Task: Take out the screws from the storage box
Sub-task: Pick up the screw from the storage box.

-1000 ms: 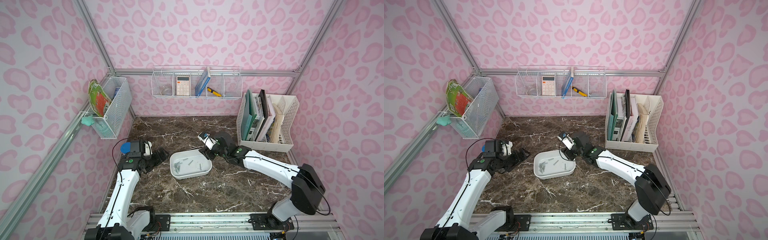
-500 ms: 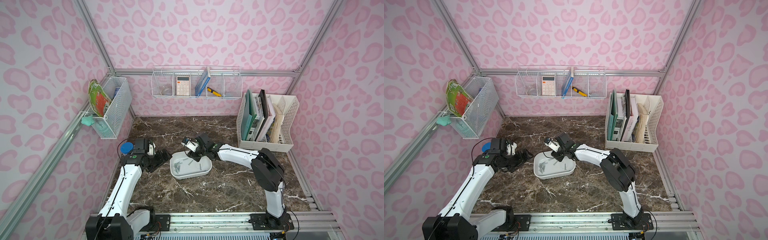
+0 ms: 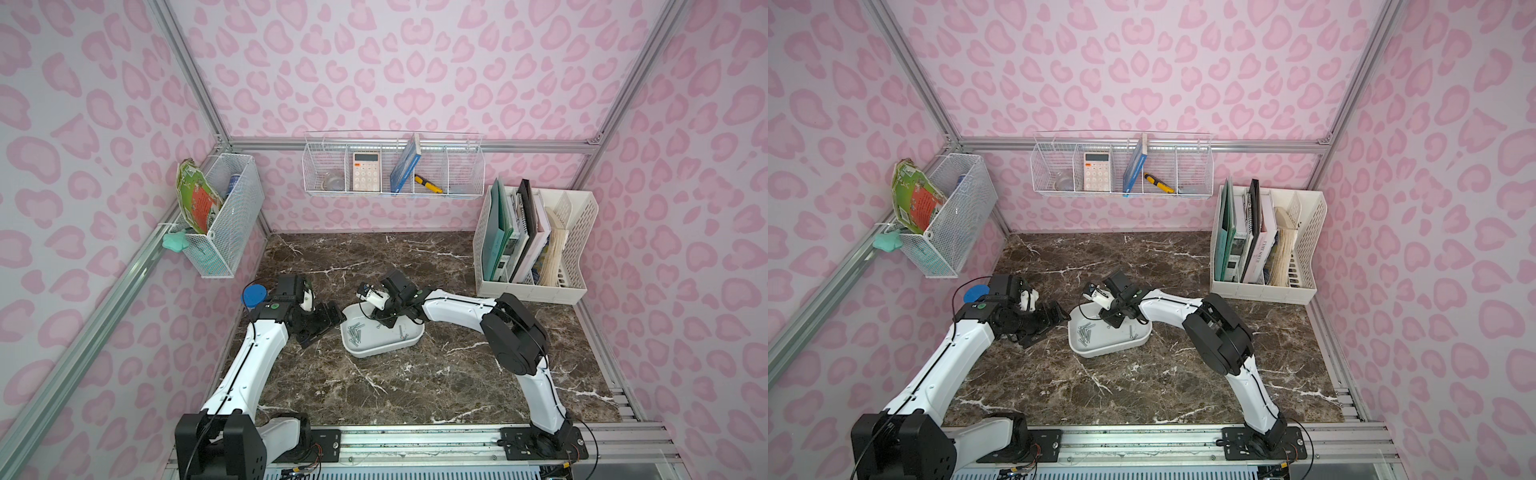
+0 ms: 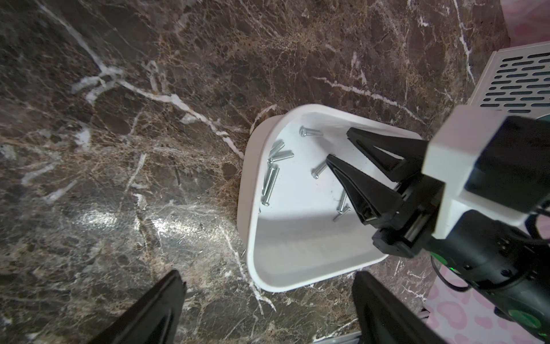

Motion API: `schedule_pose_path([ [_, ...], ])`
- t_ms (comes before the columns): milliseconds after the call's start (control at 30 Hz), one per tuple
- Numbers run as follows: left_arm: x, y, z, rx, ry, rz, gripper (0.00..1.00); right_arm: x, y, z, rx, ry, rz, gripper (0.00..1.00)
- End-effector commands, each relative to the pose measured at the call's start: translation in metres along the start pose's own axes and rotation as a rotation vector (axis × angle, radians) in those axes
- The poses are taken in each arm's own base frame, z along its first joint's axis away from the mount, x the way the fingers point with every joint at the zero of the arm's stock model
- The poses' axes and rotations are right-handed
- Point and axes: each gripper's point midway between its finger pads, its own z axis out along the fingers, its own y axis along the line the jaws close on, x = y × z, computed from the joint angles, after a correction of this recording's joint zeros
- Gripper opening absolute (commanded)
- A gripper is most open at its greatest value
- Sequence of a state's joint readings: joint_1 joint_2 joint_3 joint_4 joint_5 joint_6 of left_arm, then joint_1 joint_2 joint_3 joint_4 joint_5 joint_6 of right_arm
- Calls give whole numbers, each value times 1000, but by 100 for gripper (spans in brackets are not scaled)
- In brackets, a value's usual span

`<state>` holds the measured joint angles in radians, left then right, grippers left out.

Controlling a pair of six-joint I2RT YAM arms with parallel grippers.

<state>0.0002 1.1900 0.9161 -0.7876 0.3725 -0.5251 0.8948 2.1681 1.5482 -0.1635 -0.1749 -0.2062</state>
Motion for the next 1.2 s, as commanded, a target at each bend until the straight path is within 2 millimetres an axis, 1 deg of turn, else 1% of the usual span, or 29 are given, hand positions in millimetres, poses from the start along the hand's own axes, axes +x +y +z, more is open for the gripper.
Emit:
schedule_pose_path([
  [0,0,1,-1,-13,3,-2,93,0,-1,2,7,6,-12,41],
  [233,2,2,0,-19,10,-2,93,-1,1,9,0,-1,-5,44],
  [500,2,1,0,-18,12,1,93,13,1,22,-3,39,-4,45],
  [700,3,1,1,-19,16,1,93,16,3,28,-10,47,6,44],
  [900,3,2,1,-23,18,0,93,23,9,34,-26,60,18,37],
  [967,2,2,1,-25,16,1,94,25,11,36,-31,67,17,30],
  [1167,3,2,2,-26,17,-1,94,26,13,35,-31,71,31,16],
])
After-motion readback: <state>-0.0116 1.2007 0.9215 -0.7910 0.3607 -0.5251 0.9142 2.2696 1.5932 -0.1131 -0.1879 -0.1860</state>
